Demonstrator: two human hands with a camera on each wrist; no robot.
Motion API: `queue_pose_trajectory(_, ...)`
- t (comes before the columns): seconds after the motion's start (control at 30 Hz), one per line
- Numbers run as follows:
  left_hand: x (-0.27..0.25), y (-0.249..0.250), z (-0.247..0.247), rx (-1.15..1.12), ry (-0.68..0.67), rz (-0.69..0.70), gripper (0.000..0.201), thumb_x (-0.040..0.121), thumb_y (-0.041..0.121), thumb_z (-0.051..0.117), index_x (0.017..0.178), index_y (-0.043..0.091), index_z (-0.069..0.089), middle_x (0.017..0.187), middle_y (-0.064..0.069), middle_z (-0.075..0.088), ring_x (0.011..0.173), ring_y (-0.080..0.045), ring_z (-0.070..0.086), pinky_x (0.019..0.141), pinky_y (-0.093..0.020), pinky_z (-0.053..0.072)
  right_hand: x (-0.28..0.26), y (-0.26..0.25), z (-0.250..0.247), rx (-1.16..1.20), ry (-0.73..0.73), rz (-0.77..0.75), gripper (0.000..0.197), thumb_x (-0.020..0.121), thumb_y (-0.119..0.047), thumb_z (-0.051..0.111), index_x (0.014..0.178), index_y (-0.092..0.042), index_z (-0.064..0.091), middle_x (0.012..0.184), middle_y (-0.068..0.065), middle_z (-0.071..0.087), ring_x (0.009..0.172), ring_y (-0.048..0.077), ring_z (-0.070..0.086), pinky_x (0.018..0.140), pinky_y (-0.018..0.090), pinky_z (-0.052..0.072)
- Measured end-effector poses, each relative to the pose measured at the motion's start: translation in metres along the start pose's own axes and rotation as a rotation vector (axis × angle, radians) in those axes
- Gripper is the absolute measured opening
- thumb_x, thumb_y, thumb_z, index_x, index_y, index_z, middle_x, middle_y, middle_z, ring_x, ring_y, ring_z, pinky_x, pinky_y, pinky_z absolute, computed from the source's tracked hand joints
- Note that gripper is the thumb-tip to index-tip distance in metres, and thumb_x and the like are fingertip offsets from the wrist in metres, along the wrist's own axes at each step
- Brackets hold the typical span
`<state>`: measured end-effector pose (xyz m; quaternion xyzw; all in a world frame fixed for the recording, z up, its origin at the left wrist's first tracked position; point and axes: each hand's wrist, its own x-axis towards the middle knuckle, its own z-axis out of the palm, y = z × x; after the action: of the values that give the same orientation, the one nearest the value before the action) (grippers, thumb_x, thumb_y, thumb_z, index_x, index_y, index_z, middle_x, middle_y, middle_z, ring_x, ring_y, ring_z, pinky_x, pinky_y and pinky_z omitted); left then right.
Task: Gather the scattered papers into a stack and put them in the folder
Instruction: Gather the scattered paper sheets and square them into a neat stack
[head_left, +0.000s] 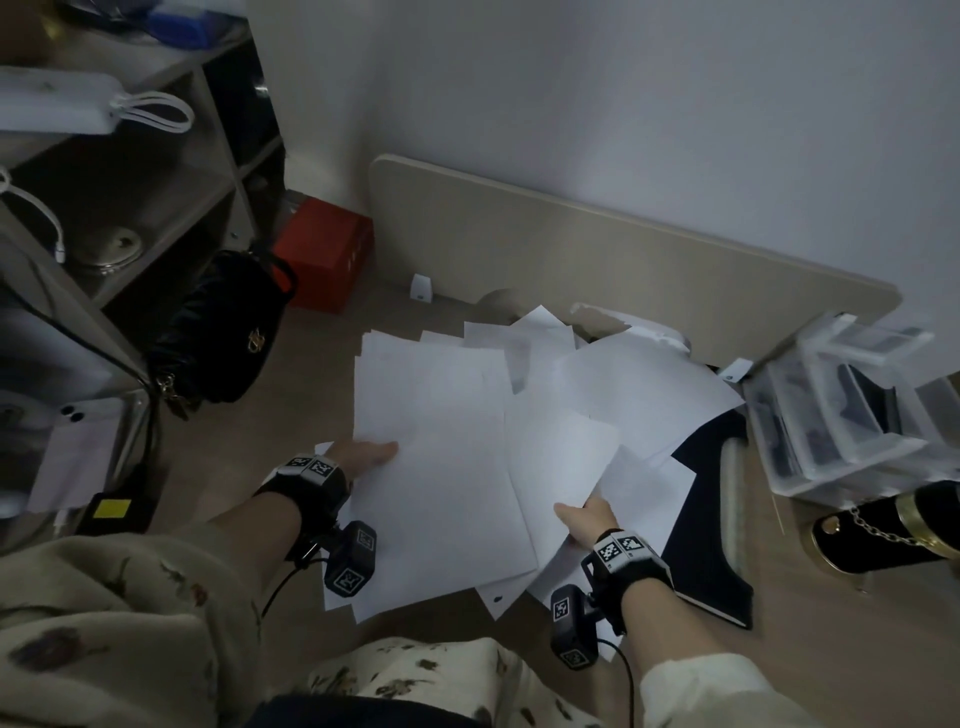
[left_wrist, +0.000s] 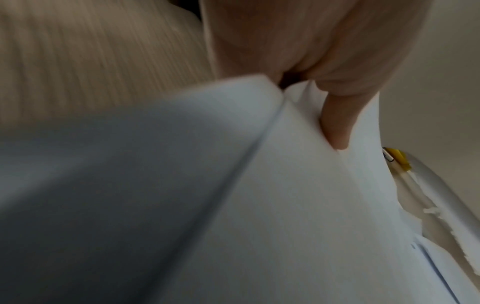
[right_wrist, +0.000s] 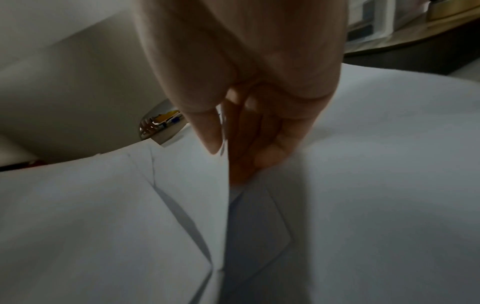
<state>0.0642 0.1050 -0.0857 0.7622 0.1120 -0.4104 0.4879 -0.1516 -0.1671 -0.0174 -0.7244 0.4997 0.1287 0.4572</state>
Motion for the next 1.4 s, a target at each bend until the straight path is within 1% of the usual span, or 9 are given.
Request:
queue_pose_trajectory(0.2,-0.006,0.005,-0.026,0.078,0.06,0.041,0.065,0.082,0.04,0.07,0.128,-0.002,0.054,0.132,-0.022,0.054,0.12,-0.04,0.053,0.104,-0.053,0.04,-0.011,-0.009,-0.024,0.247,0.442,0.082,0.036,0.098,-0.016,0.045,0.13,0.001,0.051,0.13,0.022,0.055,0.117,0.04,0.053,0.097,0.041,0.042)
queue_pose_trajectory(0.43,0.017,-0.01,-0.048,0.193,0.03,-0.038,0.07,0.079,0.045,0.07,0.131,0.002,0.053,0.135,-0.017,0.052,0.12,-0.037,0.053,0.106,-0.048,0.041,-0.008,-0.01,-0.041,0.6,0.731,0.044,0.048,0.102,-0.026,0.035,0.145,-0.004,0.033,0.14,0.022,0.046,0.125,0.039,0.048,0.099,0.039,0.04)
queue_pose_trajectory(0.6,-0.026,0.008,-0.037,0.128,-0.018,-0.082,0.053,0.087,0.037,0.066,0.125,0.002,0.055,0.123,-0.017,0.059,0.115,-0.038,0.056,0.101,-0.05,0.044,0.004,-0.024,-0.029,0.632,0.533,-0.049,0.043,0.095,-0.025,0.049,0.127,0.004,0.049,0.126,0.02,0.057,0.112,0.034,0.056,0.095,0.037,0.046)
queue_pose_trajectory(0.73,-0.028,0.005,-0.039,0.067,-0.08,-0.101,0.048,0.086,0.04,0.065,0.118,0.006,0.06,0.12,-0.015,0.063,0.111,-0.035,0.059,0.102,-0.047,0.044,0.004,-0.038,-0.004,0.332,0.179,-0.233,0.025,0.091,-0.024,0.062,0.085,0.0,0.059,0.076,0.011,0.056,0.074,0.021,0.053,0.053,0.021,0.042)
queue_pose_trajectory(0.87,-0.026,0.002,-0.04,-0.118,-0.082,-0.098,0.047,0.089,0.038,0.061,0.123,0.006,0.057,0.125,-0.015,0.06,0.118,-0.035,0.055,0.106,-0.05,0.04,0.007,-0.052,0.026,0.039,0.025,-0.301,0.039,0.085,-0.029,0.068,0.057,-0.01,0.051,0.053,-0.001,0.048,0.052,0.014,0.044,0.04,0.013,0.03)
queue_pose_trajectory(1.0,-0.021,-0.002,-0.039,-0.245,-0.078,-0.096,0.075,0.063,0.067,0.073,0.118,0.017,0.062,0.118,-0.009,0.067,0.111,-0.032,0.061,0.102,-0.05,0.044,0.007,-0.067,0.055,-0.067,-0.075,-0.37,0.031,0.086,-0.032,0.066,0.065,-0.013,0.054,0.062,0.0,0.048,0.064,0.017,0.045,0.056,0.025,0.035)
queue_pose_trajectory(1.07,-0.017,-0.004,-0.04,-0.185,-0.098,-0.104,0.087,0.042,0.072,0.081,0.112,0.022,0.065,0.11,-0.004,0.071,0.106,-0.03,0.064,0.098,-0.049,0.047,0.005,-0.075,0.066,-0.085,-0.134,-0.422,0.022,0.089,-0.037,0.063,0.097,-0.017,0.065,0.086,-0.001,0.061,0.085,0.018,0.057,0.074,0.026,0.046)
queue_pose_trajectory(1.17,-0.019,-0.007,-0.039,-0.079,-0.085,-0.072,0.085,0.032,0.058,0.088,0.106,0.02,0.067,0.107,-0.004,0.072,0.103,-0.028,0.066,0.098,-0.049,0.048,0.005,-0.082,0.068,0.029,-0.059,-0.424,0.059,0.09,-0.038,0.06,0.141,-0.024,0.036,0.125,-0.004,0.052,0.109,0.018,0.054,0.096,0.039,0.047)
queue_pose_trajectory(1.4,-0.028,0.002,-0.038,-0.061,-0.033,-0.06,0.036,0.07,0.02,0.08,0.101,0.012,0.064,0.113,-0.017,0.067,0.104,-0.036,0.064,0.096,-0.055,0.048,0.024,-0.062,0.034,-0.081,0.409,-0.052,0.062,0.088,-0.02,0.058,0.142,-0.006,0.031,0.143,0.018,0.039,0.129,0.038,0.038,0.104,0.046,0.036)
